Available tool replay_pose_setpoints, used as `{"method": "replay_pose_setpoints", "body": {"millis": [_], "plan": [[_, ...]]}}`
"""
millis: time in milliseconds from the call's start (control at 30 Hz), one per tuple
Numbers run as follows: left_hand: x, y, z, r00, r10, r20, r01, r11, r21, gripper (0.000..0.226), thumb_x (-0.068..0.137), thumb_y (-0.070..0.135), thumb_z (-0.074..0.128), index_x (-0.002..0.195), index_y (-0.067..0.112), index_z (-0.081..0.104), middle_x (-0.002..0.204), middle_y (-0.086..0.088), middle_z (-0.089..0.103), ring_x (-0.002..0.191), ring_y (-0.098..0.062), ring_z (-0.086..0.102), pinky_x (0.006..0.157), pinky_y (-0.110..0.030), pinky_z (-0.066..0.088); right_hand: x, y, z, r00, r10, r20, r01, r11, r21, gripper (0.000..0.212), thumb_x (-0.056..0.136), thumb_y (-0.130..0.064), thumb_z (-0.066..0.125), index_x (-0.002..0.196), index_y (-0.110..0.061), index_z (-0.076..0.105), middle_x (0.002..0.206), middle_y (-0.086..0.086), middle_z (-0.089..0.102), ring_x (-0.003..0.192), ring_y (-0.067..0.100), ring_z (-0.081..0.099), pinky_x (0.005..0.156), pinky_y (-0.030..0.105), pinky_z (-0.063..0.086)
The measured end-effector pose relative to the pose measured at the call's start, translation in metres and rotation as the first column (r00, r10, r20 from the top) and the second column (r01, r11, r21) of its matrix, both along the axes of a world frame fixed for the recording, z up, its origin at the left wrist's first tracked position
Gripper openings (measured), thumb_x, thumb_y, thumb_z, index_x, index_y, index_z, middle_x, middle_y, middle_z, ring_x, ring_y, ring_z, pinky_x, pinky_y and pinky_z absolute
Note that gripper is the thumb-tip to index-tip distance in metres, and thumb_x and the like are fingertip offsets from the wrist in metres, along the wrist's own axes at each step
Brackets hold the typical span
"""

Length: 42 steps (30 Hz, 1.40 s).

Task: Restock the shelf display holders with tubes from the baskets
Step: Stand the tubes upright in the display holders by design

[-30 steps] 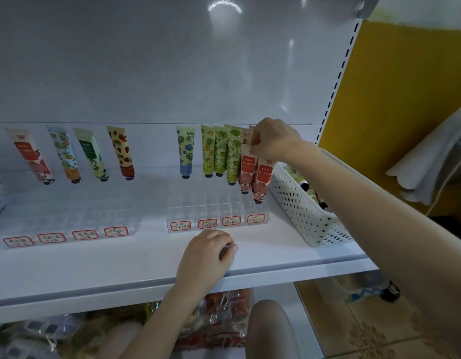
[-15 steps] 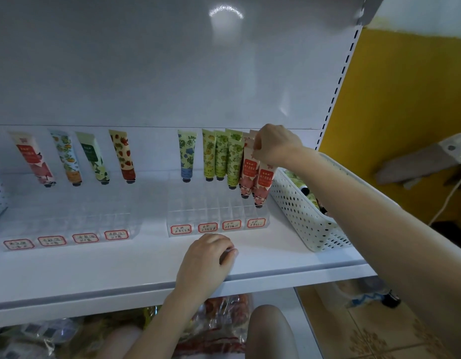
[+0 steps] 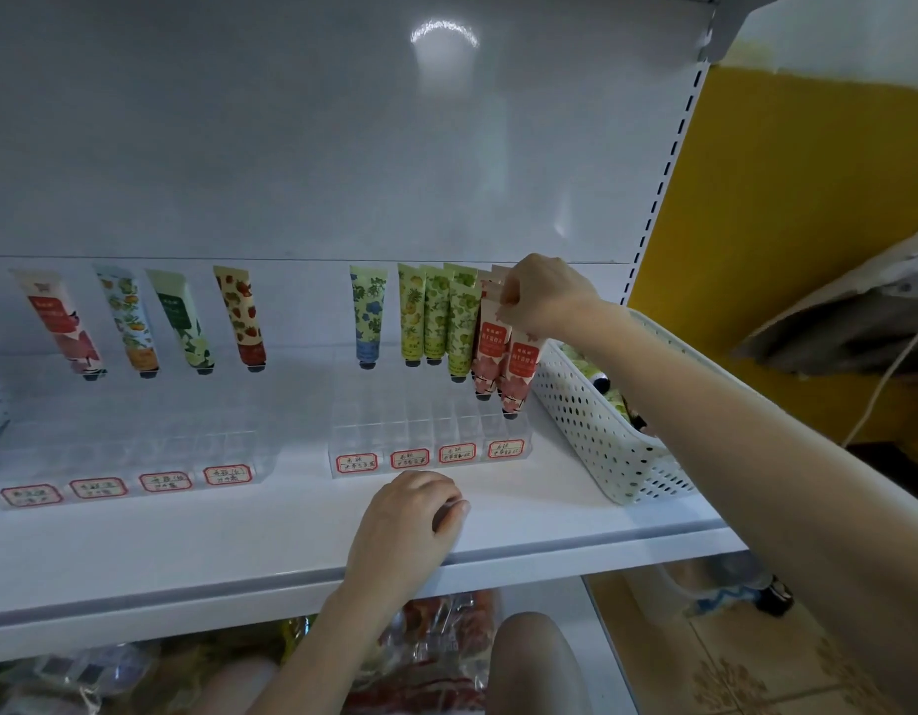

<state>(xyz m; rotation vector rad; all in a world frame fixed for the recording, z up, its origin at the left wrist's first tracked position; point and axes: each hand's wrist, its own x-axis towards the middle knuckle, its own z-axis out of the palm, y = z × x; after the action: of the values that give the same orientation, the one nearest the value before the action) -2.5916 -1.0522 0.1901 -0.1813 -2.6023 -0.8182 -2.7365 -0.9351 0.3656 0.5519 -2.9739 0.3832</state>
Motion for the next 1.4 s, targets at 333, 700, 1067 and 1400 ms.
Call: {"method": "replay_pose_setpoints", "body": {"millis": [333,700,1067,1400], "plan": [[-0.001,0.000,0.000,1.000,0.000,0.018,0.001,1.000,-0.023,0.032,0.088,0.035,0.046,0.094,0.015,0.071,0.098,0.006,0.067,0.092,-0.008,0.056,0.085,-0.018,0.042,-0.014,0.042,0.007,0.982,-0.116,-0.151,0.050,0.923,-0.381,0.020,0.091,-0.008,0.047,0.097,-0.002,0.066,0.087,0.005,0.058,0.072,0.019,0.052,0.059,0.023,0.040],[-0.003,0.000,-0.002,1.000,-0.016,-0.020,0.015,0.999,-0.029,0.027,0.089,0.033,0.050,0.095,0.016,0.070,0.098,0.008,0.066,0.092,-0.006,0.056,0.079,-0.002,0.026,-0.027,0.038,0.001,0.999,-0.010,-0.042,-0.007,0.922,-0.388,0.023,0.092,-0.019,0.056,0.103,-0.002,0.066,0.104,0.011,0.066,0.084,0.018,0.053,0.071,0.027,0.041],[-0.003,0.000,-0.003,1.000,0.020,0.019,-0.019,0.998,-0.053,0.026,0.080,0.035,0.050,0.078,0.019,0.071,0.081,0.011,0.067,0.077,-0.005,0.061,0.074,-0.015,0.041,-0.031,0.038,-0.010,0.999,-0.003,-0.039,-0.011,0.933,-0.360,0.016,0.091,-0.008,0.056,0.101,-0.002,0.067,0.102,0.012,0.067,0.071,0.016,0.054,0.064,0.025,0.047],[-0.004,0.000,-0.002,1.000,-0.008,0.003,0.008,0.998,-0.055,0.015,0.072,0.034,0.057,0.065,0.026,0.068,0.069,0.018,0.064,0.065,0.003,0.059,0.063,-0.009,0.043,-0.035,0.028,-0.016,0.996,-0.005,-0.092,-0.025,0.945,-0.326,0.019,0.093,-0.004,0.052,0.104,-0.003,0.067,0.105,0.012,0.067,0.085,0.017,0.053,0.074,0.025,0.042]]}}
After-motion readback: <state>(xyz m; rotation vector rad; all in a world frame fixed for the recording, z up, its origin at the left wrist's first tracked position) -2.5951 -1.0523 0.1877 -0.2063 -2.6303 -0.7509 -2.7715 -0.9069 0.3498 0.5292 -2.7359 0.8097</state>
